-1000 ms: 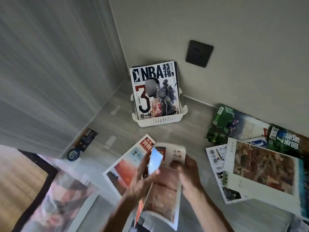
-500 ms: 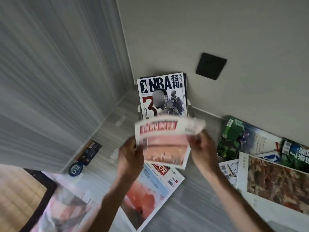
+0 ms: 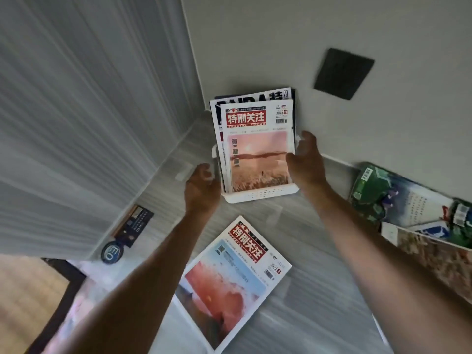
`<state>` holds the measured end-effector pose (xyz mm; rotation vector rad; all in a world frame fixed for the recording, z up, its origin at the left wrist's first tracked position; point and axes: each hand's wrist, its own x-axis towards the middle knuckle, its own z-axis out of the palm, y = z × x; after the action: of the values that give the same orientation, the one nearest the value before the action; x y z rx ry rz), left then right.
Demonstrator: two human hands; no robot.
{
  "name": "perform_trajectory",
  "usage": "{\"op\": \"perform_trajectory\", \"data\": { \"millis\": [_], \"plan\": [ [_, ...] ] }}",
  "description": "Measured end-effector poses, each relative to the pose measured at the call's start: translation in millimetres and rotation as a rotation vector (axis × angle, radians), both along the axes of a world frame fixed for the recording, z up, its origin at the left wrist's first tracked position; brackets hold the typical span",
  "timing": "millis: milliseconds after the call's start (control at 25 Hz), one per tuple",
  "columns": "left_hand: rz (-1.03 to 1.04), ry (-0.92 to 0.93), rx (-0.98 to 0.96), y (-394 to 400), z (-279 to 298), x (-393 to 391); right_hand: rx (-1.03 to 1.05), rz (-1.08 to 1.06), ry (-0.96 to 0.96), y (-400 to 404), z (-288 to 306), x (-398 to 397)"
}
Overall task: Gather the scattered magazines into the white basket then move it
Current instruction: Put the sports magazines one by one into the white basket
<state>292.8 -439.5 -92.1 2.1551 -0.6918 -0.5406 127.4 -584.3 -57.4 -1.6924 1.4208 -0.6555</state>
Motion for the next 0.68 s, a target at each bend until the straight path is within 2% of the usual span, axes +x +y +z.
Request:
{"op": "perform_trajectory", "data": {
  "millis": [80, 120, 160, 240, 320, 360, 440, 520, 600, 680],
  "plan": [
    [-0.136, -0.057, 0.250, 59.3, -33.1, -23.8, 0.024, -0.061, -0.033, 52.8, -30.7, -35.6],
    [-0.225, -0.101, 0.400, 86.4, -47.9, -36.4, 0.107, -0.073, 0.035, 84.0, -48.6, -55.2],
    [-0.296, -0.133, 0.482, 108.5, -61.4, -47.2, 0.212, -0.060, 0.150, 116.5, -64.4, -73.9],
    [-0.351, -0.099, 0.515, 131.9, -75.7, -61.9, 0.429, 0.045, 0.325, 178.3, -92.5, -102.8],
    [-0.203, 0.145, 0.419, 130.1, -70.0, -71.9, 0.497, 0.132, 0.339, 221.3, -104.6, -119.0],
    [-0.166, 0.236, 0.352, 129.5, -66.2, -77.0, 0.529, 0.105, 0.249, 232.5, -106.2, -123.6],
    [-0.253, 0.272, 0.158, 129.9, -50.0, -92.4, 0.630, -0.085, -0.063, 232.5, -94.5, -131.3],
    [-0.386, 0.316, -0.046, 129.0, -23.1, -108.5, 0.683, -0.218, -0.229, 213.8, -79.0, -146.8],
    [-0.444, 0.489, -0.250, 122.0, 7.2, -112.0, 0.658, -0.106, -0.314, 185.6, -60.1, -162.3],
    [-0.436, 0.502, -0.421, 111.6, 27.9, -106.1, 0.519, 0.055, -0.423, 158.6, -38.7, -172.8]
  ]
}}
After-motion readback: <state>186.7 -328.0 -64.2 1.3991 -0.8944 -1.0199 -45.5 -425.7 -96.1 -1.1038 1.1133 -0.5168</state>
